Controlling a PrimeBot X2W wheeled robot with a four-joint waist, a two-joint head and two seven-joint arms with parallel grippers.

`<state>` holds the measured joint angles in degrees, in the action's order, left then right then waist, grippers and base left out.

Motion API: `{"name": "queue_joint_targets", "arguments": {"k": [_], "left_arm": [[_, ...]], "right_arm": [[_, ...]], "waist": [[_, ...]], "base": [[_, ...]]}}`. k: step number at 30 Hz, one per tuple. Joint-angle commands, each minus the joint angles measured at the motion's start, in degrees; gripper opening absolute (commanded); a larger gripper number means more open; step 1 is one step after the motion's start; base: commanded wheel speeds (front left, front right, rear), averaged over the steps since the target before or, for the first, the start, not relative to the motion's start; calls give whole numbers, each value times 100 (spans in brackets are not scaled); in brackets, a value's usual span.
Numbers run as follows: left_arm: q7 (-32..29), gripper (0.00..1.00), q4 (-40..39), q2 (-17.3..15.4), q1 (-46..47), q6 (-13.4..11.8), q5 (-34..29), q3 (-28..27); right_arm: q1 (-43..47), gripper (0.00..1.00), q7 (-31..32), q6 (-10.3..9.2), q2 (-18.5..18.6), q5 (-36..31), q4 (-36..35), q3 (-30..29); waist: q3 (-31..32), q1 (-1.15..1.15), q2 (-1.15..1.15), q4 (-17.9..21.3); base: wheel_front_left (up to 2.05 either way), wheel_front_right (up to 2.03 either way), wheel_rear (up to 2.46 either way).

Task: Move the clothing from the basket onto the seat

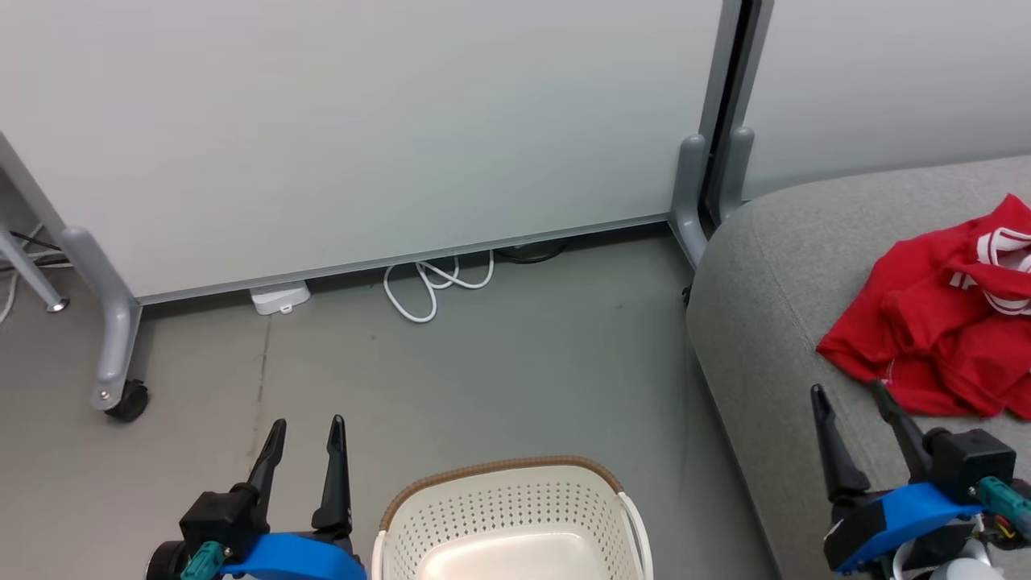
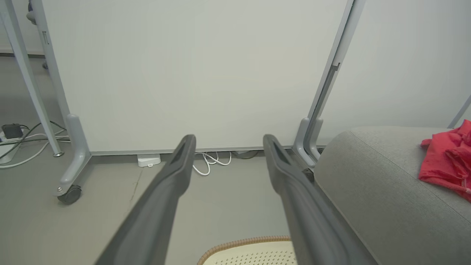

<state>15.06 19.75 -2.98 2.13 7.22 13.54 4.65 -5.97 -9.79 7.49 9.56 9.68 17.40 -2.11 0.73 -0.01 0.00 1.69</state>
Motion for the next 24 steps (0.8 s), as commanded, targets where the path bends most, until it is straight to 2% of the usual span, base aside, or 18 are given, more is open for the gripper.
{"name": "queue_joint_targets", "arguments": {"k": [1,9,24], "left_arm": [[16,100,50,6,-46,26,-12,-52],[17,100,291,8,-64,25,-45,-232],[17,100,497,10,77,22,-57,-263]], "right_arm": [[184,100,51,1,-86,-30,-140,37],[467,100,208,1,-321,-58,-518,215],[423,100,118,1,-430,-36,-403,167]], "waist": [[88,1,0,-136],[168,1,0,-430],[165,1,0,-652]], "base": [[0,0,0],[0,0,0],[0,0,0]]}}
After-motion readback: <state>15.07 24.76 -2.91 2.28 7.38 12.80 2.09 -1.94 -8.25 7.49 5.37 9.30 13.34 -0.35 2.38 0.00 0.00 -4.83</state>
